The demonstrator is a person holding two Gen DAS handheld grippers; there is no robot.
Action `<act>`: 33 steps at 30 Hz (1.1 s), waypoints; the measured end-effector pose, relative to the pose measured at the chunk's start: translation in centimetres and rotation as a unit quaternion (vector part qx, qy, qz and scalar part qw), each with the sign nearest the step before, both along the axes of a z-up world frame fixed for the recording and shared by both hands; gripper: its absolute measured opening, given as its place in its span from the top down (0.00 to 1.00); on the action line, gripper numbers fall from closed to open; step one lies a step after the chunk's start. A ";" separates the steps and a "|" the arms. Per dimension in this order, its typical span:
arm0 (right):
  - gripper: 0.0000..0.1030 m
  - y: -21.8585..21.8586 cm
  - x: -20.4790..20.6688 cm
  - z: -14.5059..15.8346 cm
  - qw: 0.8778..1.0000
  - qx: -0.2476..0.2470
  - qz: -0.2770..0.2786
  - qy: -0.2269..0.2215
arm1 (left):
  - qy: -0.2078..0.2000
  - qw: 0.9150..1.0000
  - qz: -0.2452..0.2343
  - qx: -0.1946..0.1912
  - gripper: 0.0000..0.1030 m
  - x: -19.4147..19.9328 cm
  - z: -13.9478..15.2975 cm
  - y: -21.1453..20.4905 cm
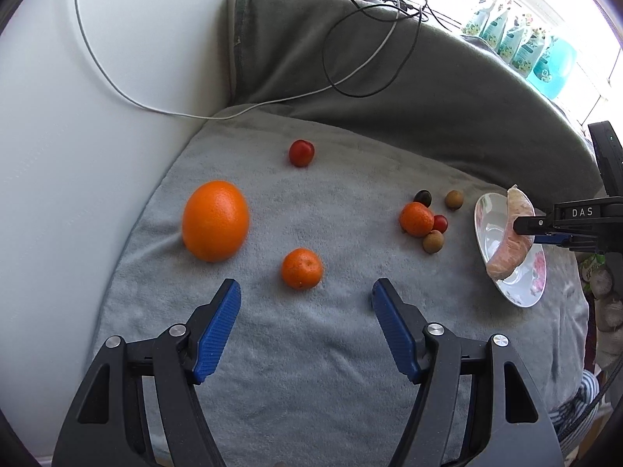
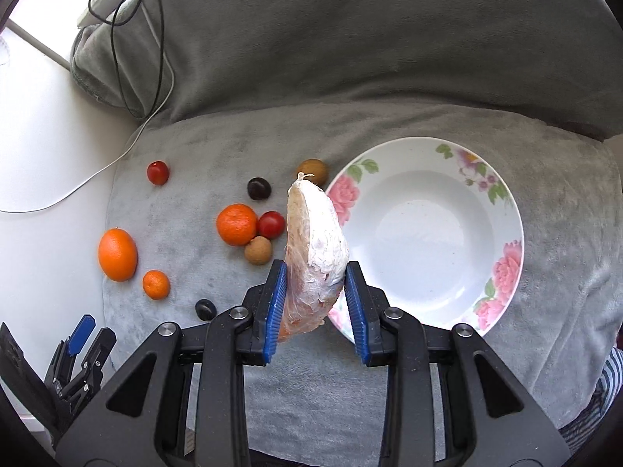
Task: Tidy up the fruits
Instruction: 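Carry the pomelo segment with the right gripper onto the white plate and release, then move the right gripper to the cherry tomato beside the mandarin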
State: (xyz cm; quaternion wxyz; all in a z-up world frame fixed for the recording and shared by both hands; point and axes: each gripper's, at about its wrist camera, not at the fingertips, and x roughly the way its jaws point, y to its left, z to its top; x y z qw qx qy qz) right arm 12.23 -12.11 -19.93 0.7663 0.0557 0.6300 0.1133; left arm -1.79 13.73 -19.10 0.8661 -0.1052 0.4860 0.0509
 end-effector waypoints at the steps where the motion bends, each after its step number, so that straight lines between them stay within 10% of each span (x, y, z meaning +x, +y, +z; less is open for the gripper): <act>1: 0.69 -0.8 0.0 -0.1 1.000 -0.002 -0.006 0.001 | 0.000 1.000 -0.004 0.000 0.32 0.2 0.0 -0.3; 28: 0.69 -9.9 1.5 -3.8 0.997 -0.024 -0.070 0.004 | 0.015 0.999 -0.029 0.010 0.32 1.9 -0.4 -3.8; 33: 0.36 -9.8 1.7 -3.0 0.997 -0.034 -0.064 -0.014 | 0.017 1.000 -0.024 0.010 0.32 1.9 -0.5 -3.6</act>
